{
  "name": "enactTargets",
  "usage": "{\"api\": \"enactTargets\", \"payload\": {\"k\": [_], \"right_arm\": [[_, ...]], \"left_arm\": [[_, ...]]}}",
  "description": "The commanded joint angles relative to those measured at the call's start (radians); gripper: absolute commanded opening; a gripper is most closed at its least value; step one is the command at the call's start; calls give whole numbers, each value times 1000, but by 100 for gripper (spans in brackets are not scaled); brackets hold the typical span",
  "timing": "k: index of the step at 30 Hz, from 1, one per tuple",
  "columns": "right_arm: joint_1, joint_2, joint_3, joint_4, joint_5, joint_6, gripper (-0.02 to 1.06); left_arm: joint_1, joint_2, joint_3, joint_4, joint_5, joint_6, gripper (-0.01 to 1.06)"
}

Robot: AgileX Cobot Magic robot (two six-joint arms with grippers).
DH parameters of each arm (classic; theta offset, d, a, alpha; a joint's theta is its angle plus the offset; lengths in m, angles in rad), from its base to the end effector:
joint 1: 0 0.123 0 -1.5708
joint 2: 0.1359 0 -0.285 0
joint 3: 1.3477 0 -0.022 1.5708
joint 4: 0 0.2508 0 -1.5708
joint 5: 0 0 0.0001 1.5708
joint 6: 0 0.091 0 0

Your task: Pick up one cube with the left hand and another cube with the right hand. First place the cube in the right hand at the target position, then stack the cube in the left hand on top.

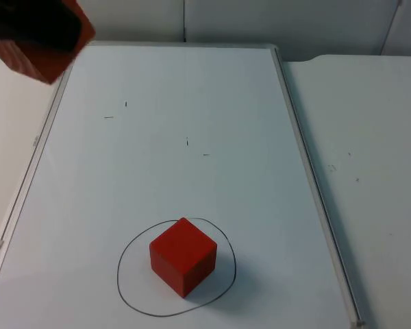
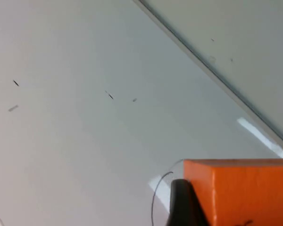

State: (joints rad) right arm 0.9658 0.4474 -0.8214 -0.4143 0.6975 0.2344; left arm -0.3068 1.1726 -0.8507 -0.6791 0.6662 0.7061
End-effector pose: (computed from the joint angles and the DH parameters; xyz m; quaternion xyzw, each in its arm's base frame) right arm 0.0553 0.0386 0.3943 -0.3142 0.7029 0.1758 0.6135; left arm 0.2128 -0.1045 0.3021 0.2749 0.8659 -0.2134 0.3594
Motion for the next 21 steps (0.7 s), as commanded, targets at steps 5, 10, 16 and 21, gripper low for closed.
{"api": "enactTargets", "payload": {"k": [5, 10, 16, 21], "right_arm": [[-3, -3, 4, -14, 0, -7, 85], [-3, -3, 4, -14, 2, -7, 85], [-3, -3, 4, -14, 16, -7, 85], [-3, -3, 4, -19, 23, -7, 85]], "left_arm": [[-191, 142, -12, 10, -120, -45, 22], [-297, 272, -12, 88, -208, -141, 22], [-320, 373, -12, 93, -233, -166, 22], [-339, 437, -12, 95, -269, -166, 22]]}}
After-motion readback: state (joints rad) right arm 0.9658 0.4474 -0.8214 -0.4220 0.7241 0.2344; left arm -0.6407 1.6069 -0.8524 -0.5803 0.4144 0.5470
